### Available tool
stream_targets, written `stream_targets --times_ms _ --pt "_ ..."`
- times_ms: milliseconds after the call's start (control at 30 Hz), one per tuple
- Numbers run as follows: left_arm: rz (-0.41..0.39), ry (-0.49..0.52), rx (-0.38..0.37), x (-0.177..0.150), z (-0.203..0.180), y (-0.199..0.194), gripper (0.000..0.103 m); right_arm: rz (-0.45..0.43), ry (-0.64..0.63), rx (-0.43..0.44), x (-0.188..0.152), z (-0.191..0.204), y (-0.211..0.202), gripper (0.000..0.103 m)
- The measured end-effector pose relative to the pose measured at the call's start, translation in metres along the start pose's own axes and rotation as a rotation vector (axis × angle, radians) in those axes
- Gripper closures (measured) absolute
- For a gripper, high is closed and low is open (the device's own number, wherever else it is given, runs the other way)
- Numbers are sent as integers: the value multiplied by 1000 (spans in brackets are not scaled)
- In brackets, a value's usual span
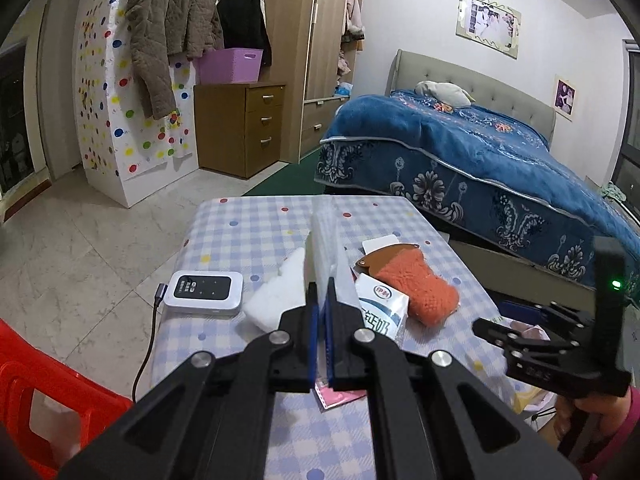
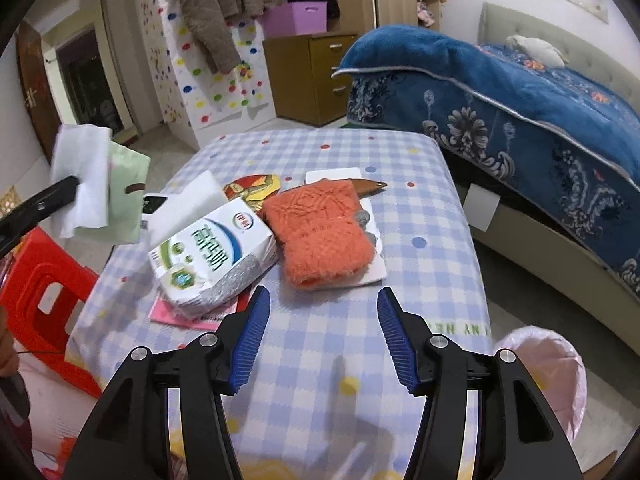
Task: Collect trash
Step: 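Grasp the white plastic bag with the left gripper while the right gripper grasps the orange knitted cloth, then carry both items to the wastebasket and open both grippers to drop them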
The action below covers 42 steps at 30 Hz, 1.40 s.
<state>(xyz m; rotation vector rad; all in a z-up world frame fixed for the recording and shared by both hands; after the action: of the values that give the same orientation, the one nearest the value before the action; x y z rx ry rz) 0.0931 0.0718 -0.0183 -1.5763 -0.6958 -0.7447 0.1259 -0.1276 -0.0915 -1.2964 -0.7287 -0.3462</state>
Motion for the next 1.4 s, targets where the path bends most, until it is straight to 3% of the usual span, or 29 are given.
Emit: stream_targets --times_ms 233,333,433,500,533,600,700,733,800,867,1000,1200,1400 --pt "13 -14 19 3 9 14 102 34 -30 9 20 4 36 45" --pt "24 -18 20 2 11 21 102 49 -57 10 23 9 51 32" --pt "30 -19 18 1 12 23 102 65 -66 -3 26 6 64 32" --pt "34 -18 17 0 12 24 102 85 -62 -6 26 3 70 36" --pt "35 -17 16 -1 12 24 102 98 -60 -8 23 1 73 45" --pt "38 -15 17 -2 11 24 102 120 -57 13 18 -1 77 50" --pt "41 -13 16 -3 8 25 102 114 -60 20 14 0 76 63" --pt "42 -12 17 -4 7 25 102 112 -60 24 15 0 75 74" --pt "42 -12 16 -4 6 24 102 106 -57 32 17 1 73 78" --pt "36 -7 18 -3 6 21 102 79 -51 35 22 2 65 78" --pt "5 11 15 3 1 9 102 -64 -26 44 45 0 10 78" --pt "-48 43 -24 15 -15 -9 102 -211 27 18 58 -17 -68 78" --pt "-74 92 -105 18 -46 -23 102 -238 65 4 42 -31 -105 78"
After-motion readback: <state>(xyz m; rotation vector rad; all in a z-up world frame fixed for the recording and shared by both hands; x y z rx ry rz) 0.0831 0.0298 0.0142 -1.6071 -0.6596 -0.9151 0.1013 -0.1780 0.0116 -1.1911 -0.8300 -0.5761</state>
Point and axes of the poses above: each gripper's, at about its wrist camera, not at the fingertips, and y roughly the way its jaws point, z to its left, x to its top, the point moved 6 cm from there along y, roughly the way its jaws point, and after that the axes turned 1 degree about z, right-handed, at the moved point
